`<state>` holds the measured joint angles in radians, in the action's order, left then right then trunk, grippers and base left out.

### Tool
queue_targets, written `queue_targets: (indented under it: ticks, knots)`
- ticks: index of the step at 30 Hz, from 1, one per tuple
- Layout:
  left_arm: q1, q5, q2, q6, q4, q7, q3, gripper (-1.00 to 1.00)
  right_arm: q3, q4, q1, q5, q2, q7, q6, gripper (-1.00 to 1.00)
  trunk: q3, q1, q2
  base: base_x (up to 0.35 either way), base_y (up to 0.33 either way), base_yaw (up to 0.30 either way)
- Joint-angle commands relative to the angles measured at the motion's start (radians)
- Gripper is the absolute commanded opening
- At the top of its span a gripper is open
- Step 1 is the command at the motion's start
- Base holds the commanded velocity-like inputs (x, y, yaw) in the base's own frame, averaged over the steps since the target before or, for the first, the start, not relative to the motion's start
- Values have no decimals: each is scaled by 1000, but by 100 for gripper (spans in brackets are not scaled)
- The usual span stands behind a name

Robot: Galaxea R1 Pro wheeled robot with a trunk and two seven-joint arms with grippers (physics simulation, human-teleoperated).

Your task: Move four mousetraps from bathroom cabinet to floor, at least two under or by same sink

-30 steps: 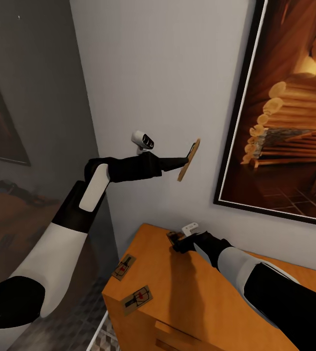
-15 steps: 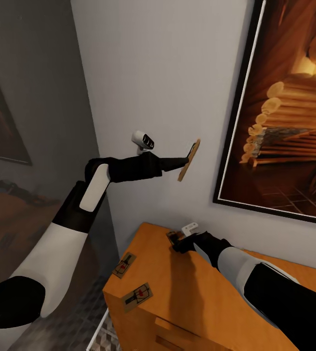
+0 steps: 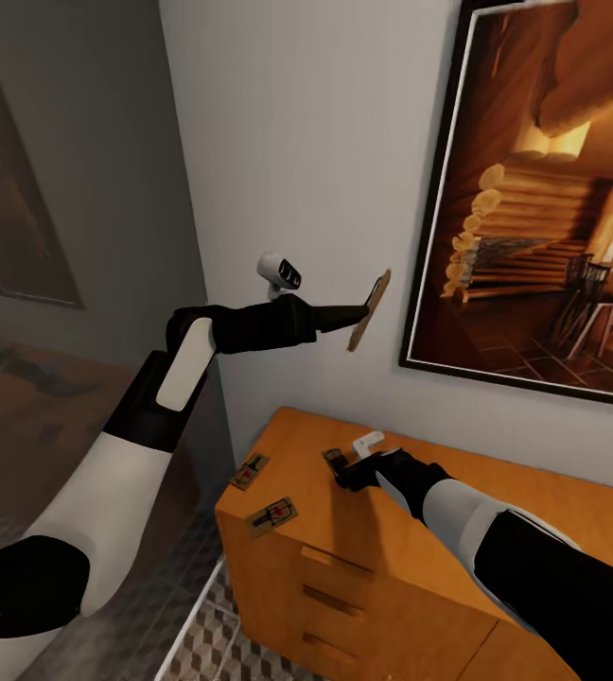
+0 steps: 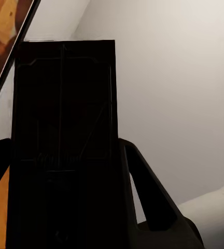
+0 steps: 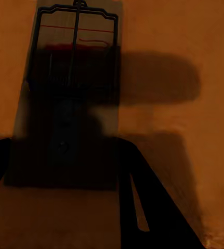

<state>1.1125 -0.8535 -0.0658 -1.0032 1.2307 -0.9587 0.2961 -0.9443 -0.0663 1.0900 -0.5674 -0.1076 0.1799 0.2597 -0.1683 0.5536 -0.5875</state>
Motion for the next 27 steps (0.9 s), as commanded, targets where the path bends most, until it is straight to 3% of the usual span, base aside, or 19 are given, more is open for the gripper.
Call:
queue_targets:
  ticks: [1, 10, 17, 20, 22, 26, 27]
  knots:
    - [1, 2, 0, -1, 0, -5, 0, -100, -24, 1, 1, -10, 1, 3, 5, -100, -2, 0, -2, -324, 0, 0]
    - [1, 3, 0, -1, -1, -4, 0, -100, -23, -14, 2, -9, 1, 6, -6, -100, -2, 0, -2, -324, 0, 0]
    - [1, 4, 0, 0, -3, -3, 0, -100, -2, -209, 2, -12, 22, 9, 9, -100, -2, 0, -2, -322, 0, 0]
    - [1, 4, 1, 0, -4, -3, 0, -100, 18, -286, 2, -22, 58, 18, 44, -100, -2, 0, -2, -171, 0, 0]
    - [1, 4, 2, 0, -5, -3, 0, -100, 30, -363, 2, -59, 96, 44, 94, -100, -2, 0, -2, -55, 0, 0]
    - [1, 5, 2, 0, -7, -2, 0, -100, 37, -596, 1, -165, 221, 72, 226, -100, -2, 0, -2, -17, 0, 0]
    - [1, 5, 2, 0, -7, -2, 0, -100, 37, -627, 1, -176, 238, 73, 241, -100, -2, 0, -2, -21, 0, 0]
